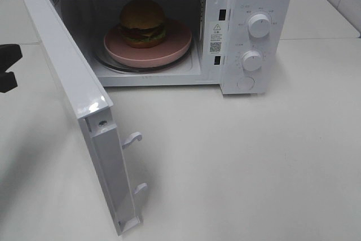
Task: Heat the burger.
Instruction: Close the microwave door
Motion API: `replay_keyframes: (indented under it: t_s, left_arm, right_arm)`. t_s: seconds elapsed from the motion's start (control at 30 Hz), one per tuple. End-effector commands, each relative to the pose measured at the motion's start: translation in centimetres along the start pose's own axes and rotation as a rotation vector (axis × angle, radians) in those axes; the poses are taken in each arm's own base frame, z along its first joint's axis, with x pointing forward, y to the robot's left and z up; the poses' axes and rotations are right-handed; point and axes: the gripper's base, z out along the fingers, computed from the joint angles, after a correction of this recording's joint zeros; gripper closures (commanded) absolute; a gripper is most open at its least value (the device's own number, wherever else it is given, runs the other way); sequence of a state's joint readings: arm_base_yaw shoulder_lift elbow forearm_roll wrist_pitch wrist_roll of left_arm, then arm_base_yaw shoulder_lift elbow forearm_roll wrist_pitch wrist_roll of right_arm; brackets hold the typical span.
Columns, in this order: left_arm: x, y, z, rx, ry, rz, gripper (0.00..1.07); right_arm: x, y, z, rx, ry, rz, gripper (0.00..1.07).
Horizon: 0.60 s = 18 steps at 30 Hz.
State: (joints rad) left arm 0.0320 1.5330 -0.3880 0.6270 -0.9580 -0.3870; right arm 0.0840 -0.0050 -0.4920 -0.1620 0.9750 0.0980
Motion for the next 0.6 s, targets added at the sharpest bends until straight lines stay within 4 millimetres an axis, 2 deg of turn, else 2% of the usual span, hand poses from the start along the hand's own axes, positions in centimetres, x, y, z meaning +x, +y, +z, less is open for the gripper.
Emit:
replay_keyframes:
  t_s: [0.03,0.23,0.6]
  left_arm:
    - [0.1,-1.2,0.9,0.028,0.000,-0.004,1.07]
    - [0.5,-2.1,1.6,-0.009,0.011,-0.033,1.07]
    - [1.0,-4.9,3.7,0.072,0.024,-0.022,1.07]
  right_arm:
    - [0.2,-0.1,-0.4,0.006,-0.045,0.010,0.32]
    - [0.2,-0.1,-0.4,0.006,-0.045,0.010,0.32]
    - [0.2,-0.1,-0.4,0.006,-0.045,0.010,0.32]
